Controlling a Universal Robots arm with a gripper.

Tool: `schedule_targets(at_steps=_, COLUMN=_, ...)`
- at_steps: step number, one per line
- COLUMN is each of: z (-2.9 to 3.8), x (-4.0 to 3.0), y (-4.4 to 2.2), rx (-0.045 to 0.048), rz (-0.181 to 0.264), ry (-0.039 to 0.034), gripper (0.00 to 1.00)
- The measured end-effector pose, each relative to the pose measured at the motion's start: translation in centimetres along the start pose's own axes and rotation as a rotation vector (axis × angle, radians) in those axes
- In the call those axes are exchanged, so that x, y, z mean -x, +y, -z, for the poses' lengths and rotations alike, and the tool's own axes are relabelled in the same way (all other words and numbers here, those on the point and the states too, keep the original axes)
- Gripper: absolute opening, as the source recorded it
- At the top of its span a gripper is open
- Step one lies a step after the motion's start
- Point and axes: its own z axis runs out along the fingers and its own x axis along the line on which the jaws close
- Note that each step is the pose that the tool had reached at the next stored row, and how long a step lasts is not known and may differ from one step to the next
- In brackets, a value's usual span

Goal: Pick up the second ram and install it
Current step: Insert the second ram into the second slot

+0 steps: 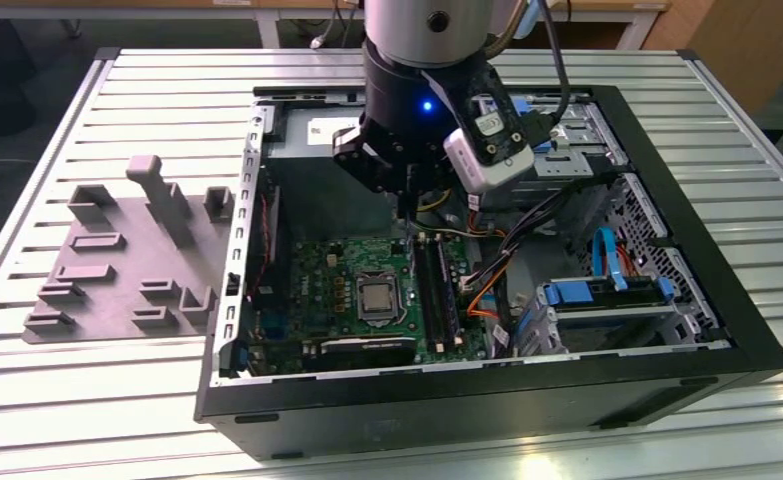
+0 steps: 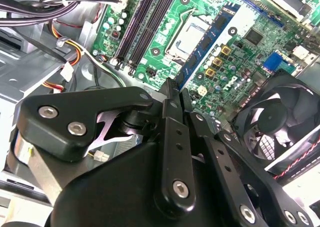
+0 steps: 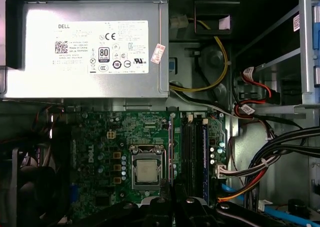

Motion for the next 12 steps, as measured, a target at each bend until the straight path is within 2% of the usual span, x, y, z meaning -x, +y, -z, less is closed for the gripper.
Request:
schedule_targets(at_steps=3, z=-0.18, x=0.01, y=-0.26, rx=-0.0003, rz=0.000, ry=0.0001, gripper=0.14)
schedule_targets(at_steps=9, z=-1.13, x=0.24, y=-0.50, rx=-0.0003, rz=0.000, ry=0.0001, gripper=0.14)
schedule_targets(at_steps=12, z=-1.25, x=0.25, y=-0.51, rx=-0.0003, rz=0.000, ry=0.0001, gripper=0.14)
